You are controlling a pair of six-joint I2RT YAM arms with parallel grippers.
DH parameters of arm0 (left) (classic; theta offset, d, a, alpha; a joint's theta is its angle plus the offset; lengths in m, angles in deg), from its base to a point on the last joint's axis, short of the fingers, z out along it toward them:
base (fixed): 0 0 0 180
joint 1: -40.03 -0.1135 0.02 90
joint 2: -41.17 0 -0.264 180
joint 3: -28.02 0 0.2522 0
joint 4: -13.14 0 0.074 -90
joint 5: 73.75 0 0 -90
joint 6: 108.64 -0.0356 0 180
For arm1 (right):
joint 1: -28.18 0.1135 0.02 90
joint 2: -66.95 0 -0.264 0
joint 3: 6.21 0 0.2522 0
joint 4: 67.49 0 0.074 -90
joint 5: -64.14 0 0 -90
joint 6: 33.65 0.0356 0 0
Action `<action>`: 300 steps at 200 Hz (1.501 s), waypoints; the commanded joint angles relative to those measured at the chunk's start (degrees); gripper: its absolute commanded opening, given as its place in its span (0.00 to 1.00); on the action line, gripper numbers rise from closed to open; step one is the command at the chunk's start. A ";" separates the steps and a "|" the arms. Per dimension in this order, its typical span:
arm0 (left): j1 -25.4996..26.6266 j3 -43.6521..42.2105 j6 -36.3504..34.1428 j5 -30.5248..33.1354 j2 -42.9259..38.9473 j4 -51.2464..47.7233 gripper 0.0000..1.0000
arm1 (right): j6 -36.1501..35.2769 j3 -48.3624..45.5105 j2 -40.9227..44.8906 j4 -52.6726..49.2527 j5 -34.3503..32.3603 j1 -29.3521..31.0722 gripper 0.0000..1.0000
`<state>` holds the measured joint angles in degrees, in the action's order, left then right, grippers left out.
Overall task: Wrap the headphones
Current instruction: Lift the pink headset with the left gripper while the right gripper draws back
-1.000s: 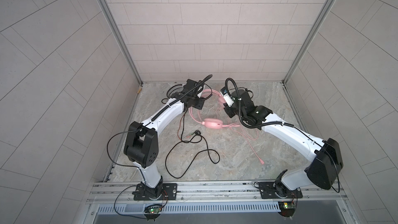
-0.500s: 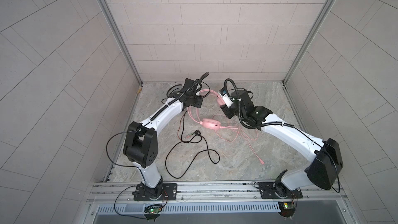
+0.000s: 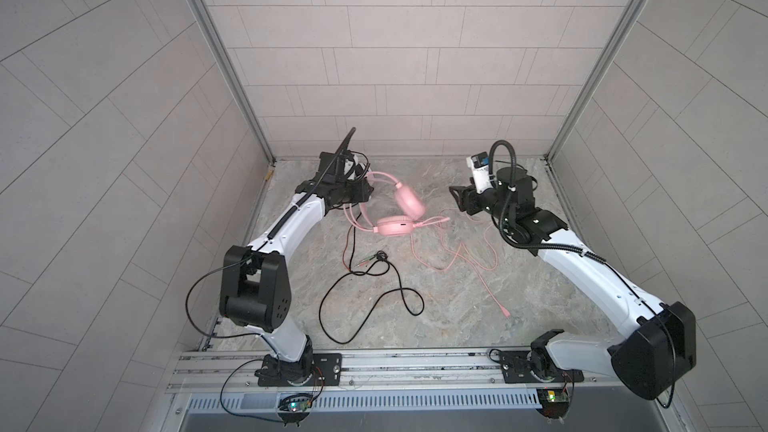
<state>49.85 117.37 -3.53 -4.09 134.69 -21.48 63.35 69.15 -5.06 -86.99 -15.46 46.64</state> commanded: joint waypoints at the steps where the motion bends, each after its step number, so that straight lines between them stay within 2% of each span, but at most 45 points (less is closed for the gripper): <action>1: -3.26 -1.24 4.27 -2.43 -4.20 0.94 0.00 | 3.49 -3.19 1.63 3.00 3.60 -5.91 0.70; 34: -6.05 -3.93 7.63 -2.86 -9.00 2.56 0.00 | 7.42 -10.42 -0.15 9.00 9.29 -14.01 0.70; 47: -6.10 -3.77 8.69 -3.38 -10.01 2.79 0.00 | 7.64 -9.13 -3.33 8.87 11.57 -14.24 0.70; 73: -6.09 -2.41 9.80 -4.52 -10.81 0.38 0.00 | 8.61 -6.20 -9.42 8.43 21.06 -13.62 0.71; 90: -6.16 -0.95 10.80 -1.71 -10.98 -2.07 0.00 | 6.80 -4.85 -11.35 5.26 21.79 -12.90 0.71; 114: -6.16 6.47 12.78 0.55 -8.61 -7.18 0.00 | 5.95 -4.11 -12.03 3.26 23.57 -12.03 0.71; 171: -6.14 29.21 18.40 1.81 -0.25 -14.91 0.00 | 5.53 -11.08 -13.29 8.16 26.47 -8.49 0.71; 207: -6.12 40.83 18.17 1.52 4.57 -18.55 0.00 | 2.15 -11.01 -15.85 6.45 26.21 -2.59 0.71; 242: -6.10 43.54 18.07 1.07 6.06 -19.52 0.00 | 1.30 -7.31 -20.98 4.57 22.25 4.49 0.72; 268: -6.05 44.21 18.64 0.21 5.21 -18.72 0.00 | 4.70 -6.46 -24.65 8.73 20.68 7.41 0.72; 282: -6.05 46.14 18.17 0.70 5.05 -18.77 0.00 | 8.82 -6.85 -26.77 14.15 20.92 8.00 0.72; 300: -6.19 49.65 17.87 2.75 5.36 -20.76 0.00 | 13.93 -5.34 -29.94 17.30 17.82 10.38 0.72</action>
<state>43.71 160.59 12.63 -1.66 141.40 -42.79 70.52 61.98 -31.77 -76.26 6.39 54.95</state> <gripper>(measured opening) 0.505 0.723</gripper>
